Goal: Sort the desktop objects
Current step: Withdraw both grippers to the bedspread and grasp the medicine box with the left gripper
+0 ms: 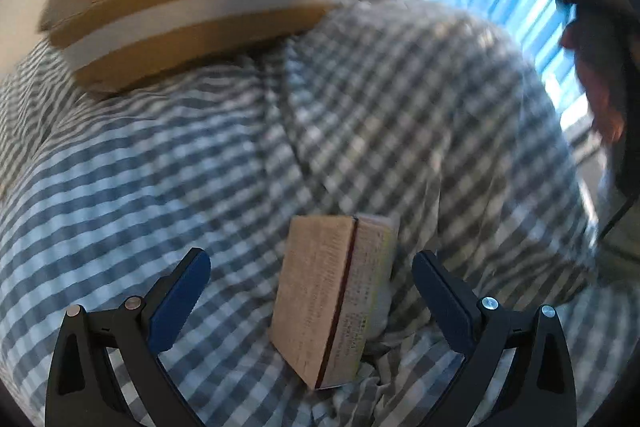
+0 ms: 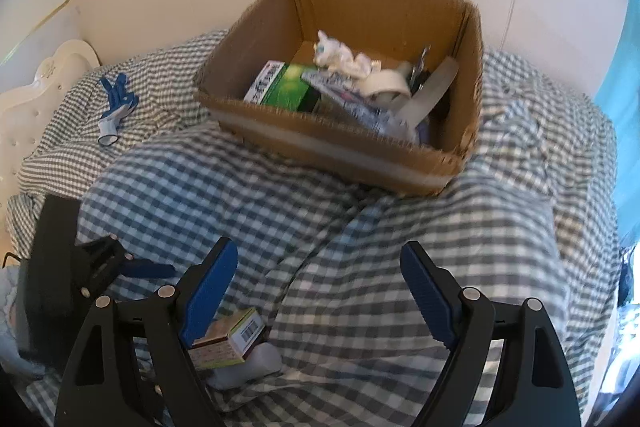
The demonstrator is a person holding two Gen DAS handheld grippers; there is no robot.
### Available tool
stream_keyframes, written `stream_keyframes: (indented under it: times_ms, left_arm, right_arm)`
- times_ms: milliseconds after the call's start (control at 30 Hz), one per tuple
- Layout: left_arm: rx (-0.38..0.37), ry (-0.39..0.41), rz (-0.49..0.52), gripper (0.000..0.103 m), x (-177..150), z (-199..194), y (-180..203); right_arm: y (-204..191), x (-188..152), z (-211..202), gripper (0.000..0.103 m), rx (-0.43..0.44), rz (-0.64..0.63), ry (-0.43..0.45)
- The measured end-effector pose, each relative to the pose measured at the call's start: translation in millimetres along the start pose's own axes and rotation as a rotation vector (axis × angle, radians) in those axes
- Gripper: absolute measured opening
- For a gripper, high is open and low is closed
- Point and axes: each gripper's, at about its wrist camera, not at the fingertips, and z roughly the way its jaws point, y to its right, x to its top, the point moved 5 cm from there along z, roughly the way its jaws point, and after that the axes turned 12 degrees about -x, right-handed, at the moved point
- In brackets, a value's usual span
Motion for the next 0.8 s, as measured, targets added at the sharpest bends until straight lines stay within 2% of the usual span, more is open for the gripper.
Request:
stream_keyframes:
  times_ms: [67, 167, 233, 300, 367, 433, 467, 500, 533, 600, 667, 700, 733, 800]
  left_arm:
    - [0.001, -0.033, 0.008, 0.103, -3, 13, 1]
    - [0.0, -0.057, -0.055, 0.102, -7, 22, -14]
    - [-0.006, -0.052, -0.096, 0.096, -9, 21, -24]
    - [-0.01, -0.044, -0.122, 0.077, -11, 17, -30]
    - [-0.018, -0.053, -0.145, 0.064, -14, 19, -34]
    - [-0.03, -0.076, -0.15, 0.062, -17, 28, -33]
    - [-0.038, -0.093, -0.148, 0.057, -16, 32, -31]
    - [-0.045, -0.11, -0.141, 0.041, -18, 39, -27]
    - [-0.048, -0.125, -0.132, 0.032, -20, 46, -23]
    - [-0.04, -0.102, -0.135, 0.032, -18, 45, -21]
    - [-0.014, -0.047, -0.143, 0.031, -13, 31, -26]
    - [0.013, 0.0, -0.156, 0.031, -9, 17, -32]
    - [0.035, 0.037, -0.171, 0.031, -6, 4, -37]
    - [0.085, 0.104, -0.199, 0.031, -1, -23, -49]
  right_arm:
    - [-3, -4, 2, 0.084, 0.006, -0.001, -0.017]
    - [-5, -6, -1, 0.084, 0.007, -0.011, -0.018]
    - [-5, -7, -3, 0.084, 0.006, -0.009, -0.016]
    - [-4, -8, -3, 0.084, 0.012, -0.002, -0.019]
    - [-3, -9, -1, 0.084, 0.009, 0.004, -0.028]
    - [-4, -10, 0, 0.084, 0.006, 0.004, -0.035]
    - [-5, -10, 1, 0.084, 0.007, 0.004, -0.038]
    - [-7, -11, 2, 0.084, 0.009, 0.002, -0.04]
    - [-8, -11, 3, 0.084, 0.009, 0.001, -0.043]
    - [-9, -13, 4, 0.084, 0.007, -0.003, -0.051]
    - [-10, -15, 3, 0.084, 0.008, -0.004, -0.055]
    - [-10, -17, 2, 0.084, 0.012, -0.001, -0.056]
    - [-8, -17, 2, 0.084, -0.037, 0.084, -0.063]
    - [-11, -21, 4, 0.084, -0.022, 0.086, -0.078]
